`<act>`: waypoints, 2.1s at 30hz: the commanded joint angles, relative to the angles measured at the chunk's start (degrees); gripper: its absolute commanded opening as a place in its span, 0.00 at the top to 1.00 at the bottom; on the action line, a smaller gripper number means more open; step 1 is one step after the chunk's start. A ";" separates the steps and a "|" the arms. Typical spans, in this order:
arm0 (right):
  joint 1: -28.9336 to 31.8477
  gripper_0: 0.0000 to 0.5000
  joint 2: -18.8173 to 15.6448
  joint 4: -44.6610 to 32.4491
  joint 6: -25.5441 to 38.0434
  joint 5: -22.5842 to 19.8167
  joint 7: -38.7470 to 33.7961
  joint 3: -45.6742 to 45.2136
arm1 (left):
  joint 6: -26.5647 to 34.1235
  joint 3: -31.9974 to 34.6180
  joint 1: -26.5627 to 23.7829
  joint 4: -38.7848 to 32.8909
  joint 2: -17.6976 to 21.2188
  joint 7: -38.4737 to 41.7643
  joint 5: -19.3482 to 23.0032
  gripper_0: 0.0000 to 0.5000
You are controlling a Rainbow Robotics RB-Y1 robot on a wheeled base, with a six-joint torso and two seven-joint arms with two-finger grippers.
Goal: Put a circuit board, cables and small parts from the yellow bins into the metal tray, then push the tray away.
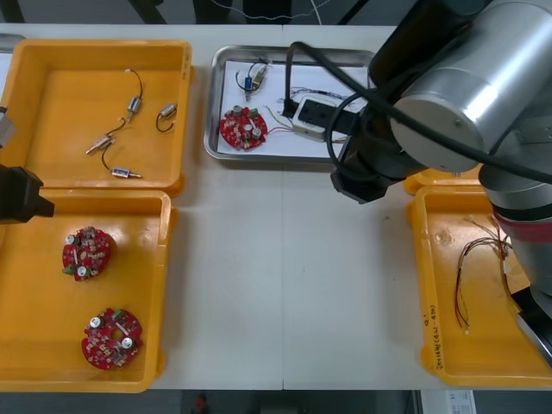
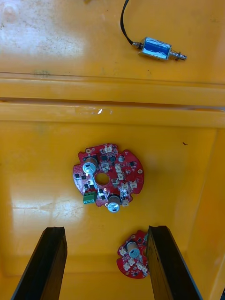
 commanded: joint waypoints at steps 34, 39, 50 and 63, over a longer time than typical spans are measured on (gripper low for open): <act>33.38 0.00 -14.87 -7.72 0.25 -8.16 -22.41 -43.85 | -0.49 1.75 1.04 -1.74 2.78 -3.52 -0.06 0.00; 34.61 0.00 -14.78 -7.28 0.25 -8.42 -24.61 -44.29 | -0.49 1.75 1.04 -1.74 2.78 -3.52 -0.06 0.00; 35.84 0.00 -14.70 -6.57 0.25 -9.48 -26.02 -44.29 | -0.49 1.75 1.04 -1.74 2.78 -3.52 -0.06 0.00; 35.84 0.00 -14.70 -6.57 0.25 -9.48 -26.02 -44.29 | -0.49 1.75 1.04 -1.74 2.78 -3.52 -0.06 0.00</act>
